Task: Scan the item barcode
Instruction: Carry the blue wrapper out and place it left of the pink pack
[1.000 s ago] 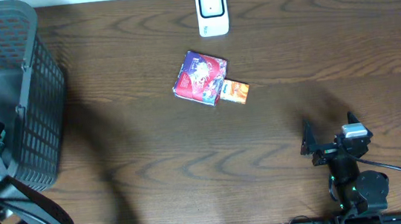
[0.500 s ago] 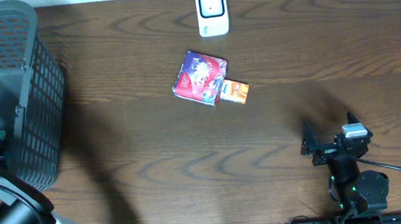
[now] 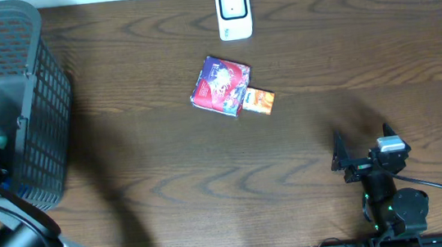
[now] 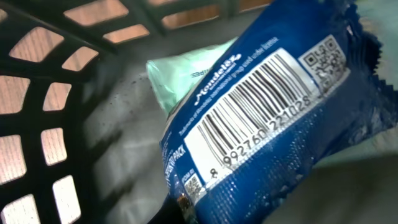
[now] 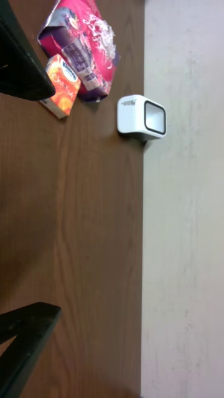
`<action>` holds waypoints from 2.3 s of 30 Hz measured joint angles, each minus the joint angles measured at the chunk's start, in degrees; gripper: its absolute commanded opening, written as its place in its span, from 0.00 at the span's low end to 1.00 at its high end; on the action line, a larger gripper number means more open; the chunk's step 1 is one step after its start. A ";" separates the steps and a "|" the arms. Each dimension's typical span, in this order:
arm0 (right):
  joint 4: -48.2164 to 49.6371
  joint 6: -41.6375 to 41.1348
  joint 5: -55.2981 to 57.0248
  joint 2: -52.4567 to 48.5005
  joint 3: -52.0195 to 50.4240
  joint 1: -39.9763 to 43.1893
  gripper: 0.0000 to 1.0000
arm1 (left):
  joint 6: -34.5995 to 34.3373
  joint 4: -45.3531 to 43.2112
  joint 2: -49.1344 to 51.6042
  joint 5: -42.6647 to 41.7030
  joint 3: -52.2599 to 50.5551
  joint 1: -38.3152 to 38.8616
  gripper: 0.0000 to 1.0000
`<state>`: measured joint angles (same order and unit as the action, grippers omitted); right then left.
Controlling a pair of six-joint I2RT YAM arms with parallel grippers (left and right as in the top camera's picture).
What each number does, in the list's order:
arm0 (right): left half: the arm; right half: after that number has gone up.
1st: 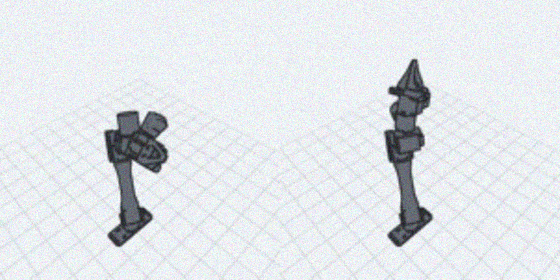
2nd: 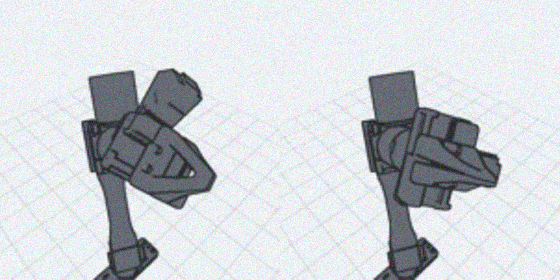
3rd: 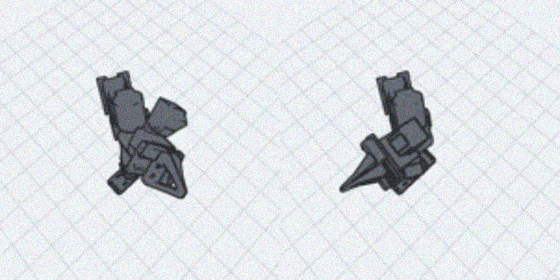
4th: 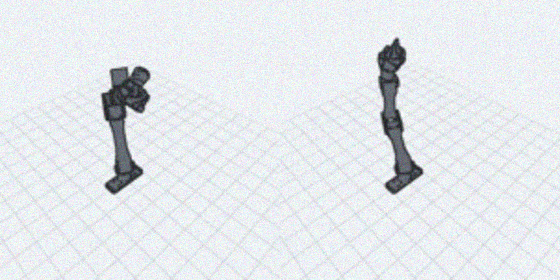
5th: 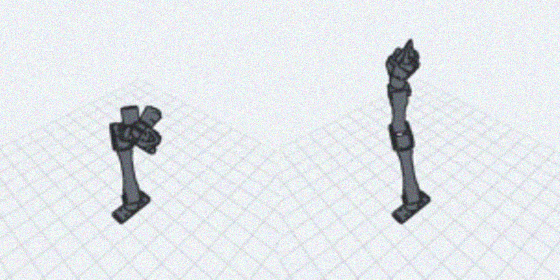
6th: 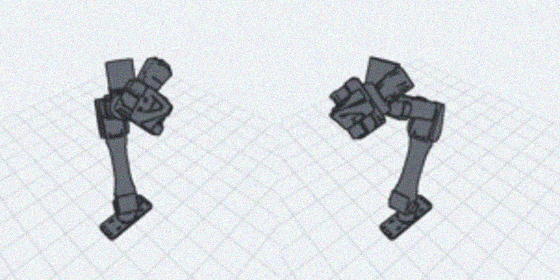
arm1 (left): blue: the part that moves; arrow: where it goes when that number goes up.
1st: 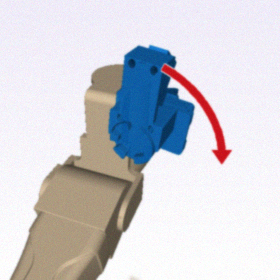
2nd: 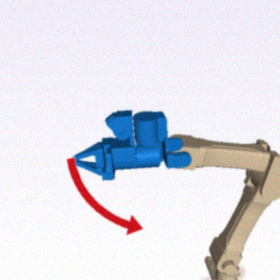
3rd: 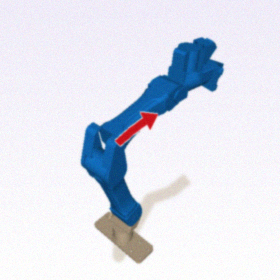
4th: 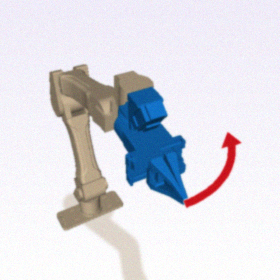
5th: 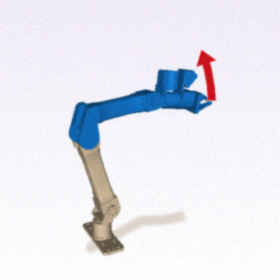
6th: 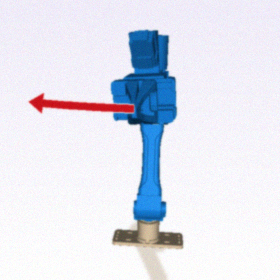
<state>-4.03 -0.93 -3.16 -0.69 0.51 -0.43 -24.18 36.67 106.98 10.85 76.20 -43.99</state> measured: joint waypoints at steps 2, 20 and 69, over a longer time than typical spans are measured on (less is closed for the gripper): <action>0.02 0.00 0.00 0.00 0.00 0.00 0.99 | 0.00 0.04 -2.71 -2.29 0.00 0.00 0.07; 0.02 0.00 0.00 0.00 0.00 0.00 0.99 | -2.89 -10.51 -41.57 -30.40 0.96 9.09 0.07; 0.02 0.00 0.00 0.00 0.00 0.00 0.99 | -12.76 -20.09 8.55 -16.83 1.09 65.59 0.07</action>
<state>-4.01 -0.93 -3.16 -0.69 0.51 -0.43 -36.95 16.58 115.52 -5.98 77.30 21.61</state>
